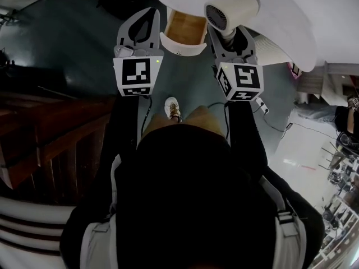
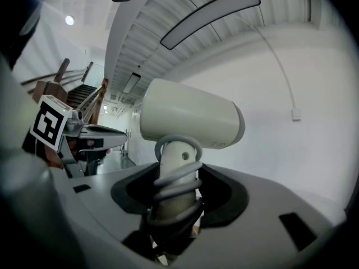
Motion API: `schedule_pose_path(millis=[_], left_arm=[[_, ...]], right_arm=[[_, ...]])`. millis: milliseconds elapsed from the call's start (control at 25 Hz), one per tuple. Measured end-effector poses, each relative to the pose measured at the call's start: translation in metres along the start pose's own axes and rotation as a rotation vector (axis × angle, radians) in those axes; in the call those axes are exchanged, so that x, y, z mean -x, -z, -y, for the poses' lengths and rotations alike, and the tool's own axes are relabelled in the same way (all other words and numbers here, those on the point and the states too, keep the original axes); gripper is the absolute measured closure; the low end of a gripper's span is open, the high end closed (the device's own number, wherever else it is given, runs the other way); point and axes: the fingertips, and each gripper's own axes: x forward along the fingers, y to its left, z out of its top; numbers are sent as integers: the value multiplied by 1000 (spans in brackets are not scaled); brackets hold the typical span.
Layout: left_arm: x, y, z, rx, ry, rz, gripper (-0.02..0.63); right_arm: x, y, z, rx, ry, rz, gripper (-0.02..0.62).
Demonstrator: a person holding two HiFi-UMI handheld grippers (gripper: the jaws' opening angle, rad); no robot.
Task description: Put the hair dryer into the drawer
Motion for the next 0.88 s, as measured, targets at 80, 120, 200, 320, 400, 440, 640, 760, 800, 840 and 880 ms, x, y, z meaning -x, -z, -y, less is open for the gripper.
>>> schedule_pose_path(millis=[80,120,200,320,400,440,640,760,800,840,880], left_arm=[[-4,2,-5,5,7,-1,589],[-6,3,-8,8,9,-2,589],[-9,6,-9,13,12,-5,589],[-12,12,-8,24,17,-8,591],[-15,13,-9,31,21,-3,591],[-16,13,-10,33,20,-1,589],[-22,15,-19,31,-1,-6,589],[-28,14,-25,26,-15,-7,591],[-31,13,-26,23,-20,-6,589],[-35,12,-27,20,-25,-4,591],[-40,11,-28,16,-30,-4,591]], right_arm=[[-5,0,-1,0,6,-7,369],[-8,0,-1,1,7,-12,368],[-10,2,-1,5,8,-23,368],[-14,8,-1,8,4,-37,368],[-19,10,0,7,1,-39,368],[-22,10,1,6,-3,-40,368],[-41,9,-2,8,-41,-45,368],[-55,5,-3,12,-68,-37,368],[-61,4,-2,13,-78,-35,368],[-67,3,0,13,-88,-32,368],[-73,2,2,13,-98,-29,368]])
